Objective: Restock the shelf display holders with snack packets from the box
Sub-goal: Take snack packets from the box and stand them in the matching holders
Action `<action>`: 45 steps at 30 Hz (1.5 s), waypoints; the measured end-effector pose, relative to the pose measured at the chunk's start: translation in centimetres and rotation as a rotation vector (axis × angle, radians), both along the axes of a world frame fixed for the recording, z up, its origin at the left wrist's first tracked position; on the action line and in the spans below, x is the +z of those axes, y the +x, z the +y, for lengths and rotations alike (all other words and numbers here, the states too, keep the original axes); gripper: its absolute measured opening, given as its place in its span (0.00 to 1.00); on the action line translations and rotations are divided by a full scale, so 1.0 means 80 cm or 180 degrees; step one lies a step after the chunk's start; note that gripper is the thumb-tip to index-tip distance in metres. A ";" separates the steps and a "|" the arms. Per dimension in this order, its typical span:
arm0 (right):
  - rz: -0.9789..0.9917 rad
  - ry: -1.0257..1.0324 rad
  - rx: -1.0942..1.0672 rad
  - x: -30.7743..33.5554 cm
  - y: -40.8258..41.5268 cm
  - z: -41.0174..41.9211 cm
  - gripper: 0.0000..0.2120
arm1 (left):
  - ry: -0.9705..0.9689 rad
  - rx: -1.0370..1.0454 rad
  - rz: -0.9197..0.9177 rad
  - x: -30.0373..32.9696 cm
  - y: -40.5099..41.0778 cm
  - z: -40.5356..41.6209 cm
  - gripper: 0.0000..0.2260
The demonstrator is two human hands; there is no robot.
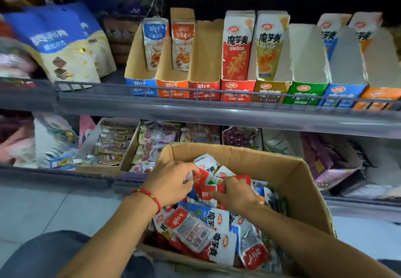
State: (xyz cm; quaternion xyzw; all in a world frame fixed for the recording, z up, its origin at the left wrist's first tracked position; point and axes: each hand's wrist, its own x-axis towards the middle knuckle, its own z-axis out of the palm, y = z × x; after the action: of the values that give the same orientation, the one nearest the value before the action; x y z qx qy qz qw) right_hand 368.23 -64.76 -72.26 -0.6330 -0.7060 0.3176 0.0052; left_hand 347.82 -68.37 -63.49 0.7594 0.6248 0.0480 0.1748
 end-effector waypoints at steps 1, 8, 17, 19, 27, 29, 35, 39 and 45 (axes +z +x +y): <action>0.0097 -0.0068 -0.0049 0.002 -0.003 0.000 0.20 | -0.0038 0.0024 -0.0069 0.001 -0.002 -0.001 0.14; 0.0949 0.0139 -0.0306 0.074 0.016 0.001 0.14 | -0.0218 0.0354 -0.0689 0.003 -0.022 -0.003 0.15; 0.3341 -0.0830 -0.1293 0.152 0.032 -0.022 0.11 | -0.1386 0.0961 -0.3568 0.031 0.034 -0.026 0.17; 0.3477 -0.0816 -0.1277 0.153 0.032 -0.025 0.11 | -0.1355 0.1242 -0.3966 0.030 0.038 -0.028 0.16; 0.2719 -0.0229 -0.0819 0.158 0.032 -0.038 0.13 | -0.1377 0.1638 -0.4663 0.019 0.038 -0.026 0.19; 0.2618 0.0011 -0.0910 0.155 0.032 -0.037 0.10 | -0.1362 0.1636 -0.4597 0.021 0.044 -0.028 0.14; 0.2375 0.0582 -0.0931 0.145 0.032 -0.037 0.12 | -0.1018 0.1784 -0.4318 0.030 0.055 -0.032 0.12; 0.2053 0.0174 -0.0635 0.138 0.026 -0.047 0.23 | -0.0781 0.1958 -0.4340 0.037 0.059 -0.036 0.13; 0.2054 -0.0506 -0.0632 0.140 0.038 -0.045 0.21 | -0.0461 0.2044 -0.4339 0.039 0.048 -0.034 0.13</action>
State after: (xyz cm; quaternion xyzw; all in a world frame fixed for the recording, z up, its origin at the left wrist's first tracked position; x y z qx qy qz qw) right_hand 371.29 -68.33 -61.02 -0.5640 -0.5761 0.5532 0.2097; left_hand 351.68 -71.11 -60.33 0.3290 0.5705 0.5144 0.5493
